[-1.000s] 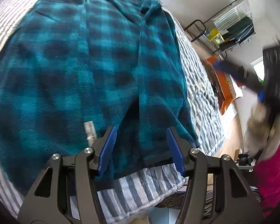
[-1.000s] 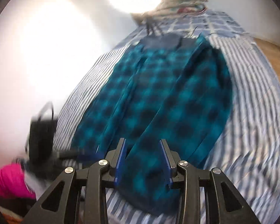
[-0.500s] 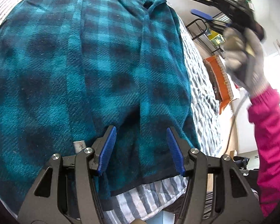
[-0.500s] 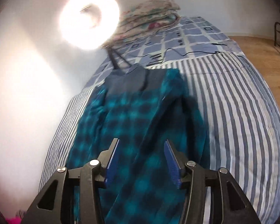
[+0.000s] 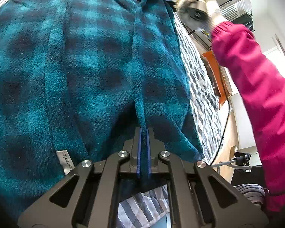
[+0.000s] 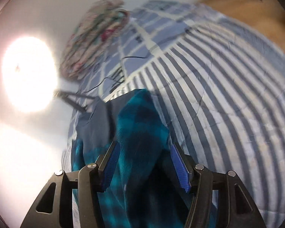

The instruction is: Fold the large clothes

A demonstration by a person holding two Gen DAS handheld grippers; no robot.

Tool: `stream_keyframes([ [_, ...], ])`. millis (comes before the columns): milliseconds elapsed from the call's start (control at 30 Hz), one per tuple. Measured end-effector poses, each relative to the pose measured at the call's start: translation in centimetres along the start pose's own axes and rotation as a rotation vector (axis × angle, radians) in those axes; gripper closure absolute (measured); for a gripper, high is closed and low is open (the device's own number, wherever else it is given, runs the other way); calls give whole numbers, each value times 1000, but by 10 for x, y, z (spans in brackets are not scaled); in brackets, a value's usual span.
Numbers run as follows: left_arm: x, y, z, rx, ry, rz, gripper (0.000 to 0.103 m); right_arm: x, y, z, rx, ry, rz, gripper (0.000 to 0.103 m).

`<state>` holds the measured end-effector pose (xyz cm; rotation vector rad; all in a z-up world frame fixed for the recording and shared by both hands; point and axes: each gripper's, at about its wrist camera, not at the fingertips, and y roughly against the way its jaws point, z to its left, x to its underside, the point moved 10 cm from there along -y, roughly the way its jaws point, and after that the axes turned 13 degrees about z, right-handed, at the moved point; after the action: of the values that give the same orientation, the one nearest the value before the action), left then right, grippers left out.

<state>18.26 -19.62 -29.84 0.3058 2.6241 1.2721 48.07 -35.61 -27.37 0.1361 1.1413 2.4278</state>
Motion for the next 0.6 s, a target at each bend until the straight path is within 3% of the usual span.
stream_keyframes([
  [100,3,7,1,3,-1,-7,101,-11,-19,2,-143,-87,27,46],
  [133,4,7,0,4,-2,-7,101,-13,-23,5,-176,-103,32,49],
  [167,5,9,0,5,-3,-8,101,-16,-27,8,-199,-109,37,59],
  [300,7,11,-2,-5,-19,-11,101,-21,-39,26,-103,-11,52,84],
  [333,9,10,-3,-4,-22,-9,101,-19,-39,35,-48,43,50,92],
  [400,11,10,-6,-2,-24,-7,101,-16,-35,52,202,232,24,98],
  [467,11,6,-9,1,-27,-2,101,-11,-33,71,505,462,-8,100],
  [533,11,5,-9,2,-24,-2,101,-5,-37,92,669,620,-32,101],
  [600,12,3,-9,7,-17,4,101,1,-40,107,757,713,-67,101],
])
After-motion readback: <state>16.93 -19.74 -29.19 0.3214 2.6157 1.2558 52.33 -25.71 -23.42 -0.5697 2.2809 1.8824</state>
